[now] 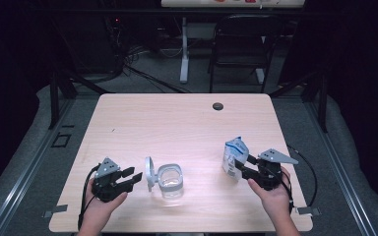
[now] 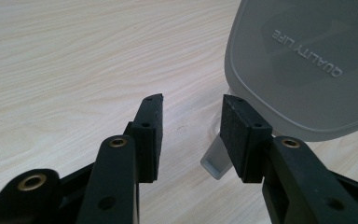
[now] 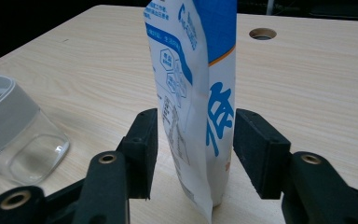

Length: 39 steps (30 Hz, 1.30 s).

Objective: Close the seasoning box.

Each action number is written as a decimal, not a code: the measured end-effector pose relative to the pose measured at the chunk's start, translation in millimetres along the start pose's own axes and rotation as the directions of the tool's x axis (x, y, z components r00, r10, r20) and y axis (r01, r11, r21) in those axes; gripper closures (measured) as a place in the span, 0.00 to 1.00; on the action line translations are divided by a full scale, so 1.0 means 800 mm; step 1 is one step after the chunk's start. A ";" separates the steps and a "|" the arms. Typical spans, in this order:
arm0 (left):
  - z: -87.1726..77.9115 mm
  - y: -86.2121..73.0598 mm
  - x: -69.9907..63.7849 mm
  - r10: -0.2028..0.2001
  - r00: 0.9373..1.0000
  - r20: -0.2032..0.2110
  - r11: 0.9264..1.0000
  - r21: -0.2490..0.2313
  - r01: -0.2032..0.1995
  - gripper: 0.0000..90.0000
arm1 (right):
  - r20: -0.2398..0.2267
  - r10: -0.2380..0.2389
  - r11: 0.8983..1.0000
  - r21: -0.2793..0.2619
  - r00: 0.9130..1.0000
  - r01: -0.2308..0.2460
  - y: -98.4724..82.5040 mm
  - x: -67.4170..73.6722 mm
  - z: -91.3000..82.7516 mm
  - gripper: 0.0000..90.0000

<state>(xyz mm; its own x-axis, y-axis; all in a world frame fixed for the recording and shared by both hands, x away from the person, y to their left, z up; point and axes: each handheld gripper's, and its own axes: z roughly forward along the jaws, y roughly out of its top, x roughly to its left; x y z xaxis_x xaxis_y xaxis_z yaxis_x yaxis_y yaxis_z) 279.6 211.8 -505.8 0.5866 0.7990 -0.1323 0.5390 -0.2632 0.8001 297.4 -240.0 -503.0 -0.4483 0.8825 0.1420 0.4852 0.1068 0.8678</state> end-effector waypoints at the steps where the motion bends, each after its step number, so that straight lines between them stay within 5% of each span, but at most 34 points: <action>1: 0.000 0.000 0.000 -0.001 1.000 0.000 1.000 -0.001 0.001 0.67 | 0.007 -0.004 1.000 0.001 1.000 0.004 -0.001 -0.001 0.000 0.54; 18: 0.001 -0.001 0.002 -0.006 1.000 0.002 1.000 0.003 0.006 0.66 | 0.034 0.039 0.996 0.083 0.999 -0.042 -0.007 -0.010 0.020 0.48; 39: 0.000 -0.001 0.005 -0.010 1.000 -0.003 1.000 -0.002 0.010 0.66 | -0.018 0.095 0.989 0.116 0.995 -0.092 -0.019 -0.014 0.046 0.45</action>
<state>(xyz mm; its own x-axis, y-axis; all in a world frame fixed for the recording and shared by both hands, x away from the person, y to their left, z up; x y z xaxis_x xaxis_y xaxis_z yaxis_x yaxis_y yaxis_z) 281.2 215.2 -506.8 0.5795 0.8031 -0.1385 0.5434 -0.2542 0.8001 322.6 -234.5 -534.9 -0.4134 0.8805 0.2320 0.6080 0.0773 0.7901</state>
